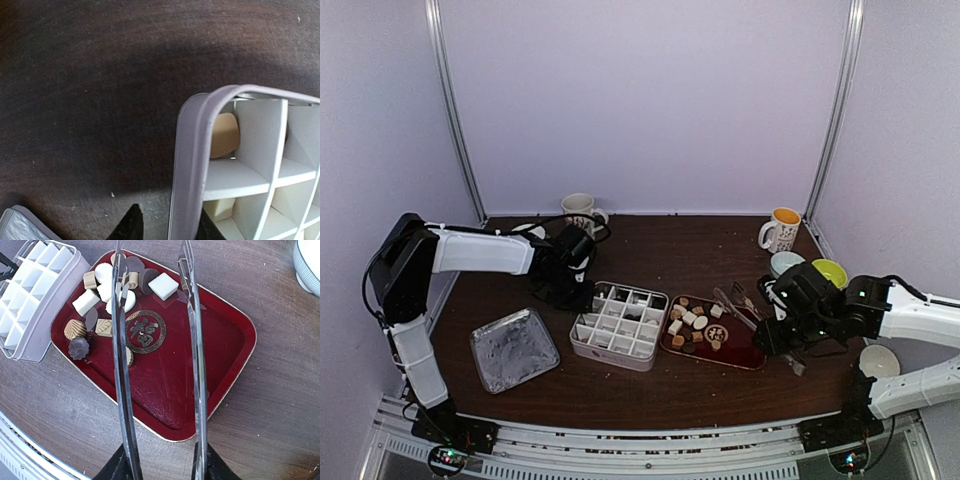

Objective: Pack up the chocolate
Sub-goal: Pick up the packing box from the center of the board, then place the packing box at the center of the board.

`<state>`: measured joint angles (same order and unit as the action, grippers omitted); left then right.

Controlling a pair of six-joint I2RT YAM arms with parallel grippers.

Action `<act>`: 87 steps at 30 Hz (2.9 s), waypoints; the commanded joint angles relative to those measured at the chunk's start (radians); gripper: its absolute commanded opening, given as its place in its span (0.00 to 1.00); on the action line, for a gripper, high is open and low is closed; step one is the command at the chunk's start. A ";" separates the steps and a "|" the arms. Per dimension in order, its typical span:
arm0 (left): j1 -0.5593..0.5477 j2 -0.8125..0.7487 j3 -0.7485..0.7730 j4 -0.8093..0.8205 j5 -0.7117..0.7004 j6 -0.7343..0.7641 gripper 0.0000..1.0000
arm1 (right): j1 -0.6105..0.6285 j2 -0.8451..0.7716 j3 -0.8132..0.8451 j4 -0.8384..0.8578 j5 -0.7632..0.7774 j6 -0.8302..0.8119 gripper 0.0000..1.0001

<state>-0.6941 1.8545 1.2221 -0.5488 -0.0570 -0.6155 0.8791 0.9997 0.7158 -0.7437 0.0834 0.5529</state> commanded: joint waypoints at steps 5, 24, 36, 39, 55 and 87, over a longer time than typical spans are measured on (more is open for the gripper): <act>-0.013 -0.006 0.026 -0.014 -0.098 -0.031 0.24 | -0.001 -0.009 0.040 -0.008 0.012 0.003 0.43; -0.072 -0.206 -0.087 0.081 -0.311 -0.058 0.00 | -0.001 -0.018 0.052 -0.003 -0.008 -0.011 0.43; -0.212 -0.397 -0.232 0.268 -0.618 0.044 0.00 | 0.009 -0.071 0.041 0.040 -0.077 -0.065 0.43; -0.221 -0.457 -0.291 0.363 -0.601 0.094 0.00 | 0.013 -0.097 0.039 0.034 -0.114 -0.083 0.43; -0.208 -0.486 -0.347 0.358 -0.499 0.056 0.00 | 0.031 0.044 0.162 -0.346 -0.287 -0.100 0.39; -0.100 -0.181 -0.163 0.202 -0.150 -0.231 0.00 | 0.040 0.213 0.170 -0.266 -0.215 0.004 0.32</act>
<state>-0.8093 1.6642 0.9993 -0.4026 -0.2413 -0.8089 0.9142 1.2030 0.8688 -1.0233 -0.1570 0.5495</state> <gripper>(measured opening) 0.022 0.320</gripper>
